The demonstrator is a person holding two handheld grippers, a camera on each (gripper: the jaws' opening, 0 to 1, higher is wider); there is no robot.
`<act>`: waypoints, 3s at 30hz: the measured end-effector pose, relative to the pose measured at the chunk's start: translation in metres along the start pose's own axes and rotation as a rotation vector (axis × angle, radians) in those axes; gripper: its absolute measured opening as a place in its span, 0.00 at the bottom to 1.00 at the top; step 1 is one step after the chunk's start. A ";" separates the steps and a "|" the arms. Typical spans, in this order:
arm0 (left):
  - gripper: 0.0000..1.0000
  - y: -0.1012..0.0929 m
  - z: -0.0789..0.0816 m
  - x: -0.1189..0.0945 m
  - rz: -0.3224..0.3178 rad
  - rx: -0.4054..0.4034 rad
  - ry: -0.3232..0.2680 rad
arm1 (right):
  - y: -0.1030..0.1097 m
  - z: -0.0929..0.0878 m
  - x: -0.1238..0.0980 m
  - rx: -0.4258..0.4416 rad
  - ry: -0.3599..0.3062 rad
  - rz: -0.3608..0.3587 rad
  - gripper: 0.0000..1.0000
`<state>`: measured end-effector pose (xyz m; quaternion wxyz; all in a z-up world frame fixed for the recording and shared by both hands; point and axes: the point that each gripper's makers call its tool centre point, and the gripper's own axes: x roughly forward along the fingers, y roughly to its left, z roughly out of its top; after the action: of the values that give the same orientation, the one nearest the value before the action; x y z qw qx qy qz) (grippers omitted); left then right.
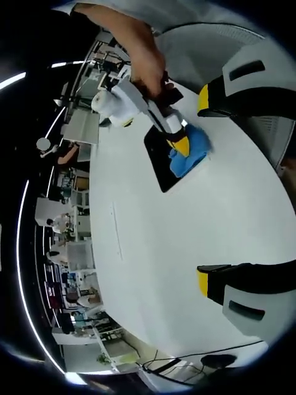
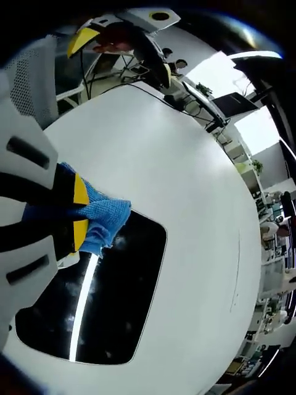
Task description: Wipe the mirror surface with the cleaning cloth until all visible marks leave the cleaned area.
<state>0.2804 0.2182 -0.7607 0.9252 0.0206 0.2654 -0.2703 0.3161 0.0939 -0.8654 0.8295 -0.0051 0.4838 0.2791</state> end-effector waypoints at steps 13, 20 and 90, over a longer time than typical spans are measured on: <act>0.99 0.004 0.001 0.001 -0.007 0.007 0.005 | -0.001 0.004 -0.004 -0.009 0.009 0.025 0.00; 0.99 0.005 0.000 0.003 -0.006 0.003 0.006 | -0.004 0.007 0.002 -0.015 0.026 0.035 0.00; 0.99 0.004 -0.010 0.005 -0.022 -0.016 0.023 | -0.045 0.070 0.030 -0.060 -0.031 0.041 0.00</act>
<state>0.2811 0.2214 -0.7723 0.9192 0.0131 0.2784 -0.2780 0.4046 0.0893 -0.8643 0.8304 -0.0158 0.4623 0.3106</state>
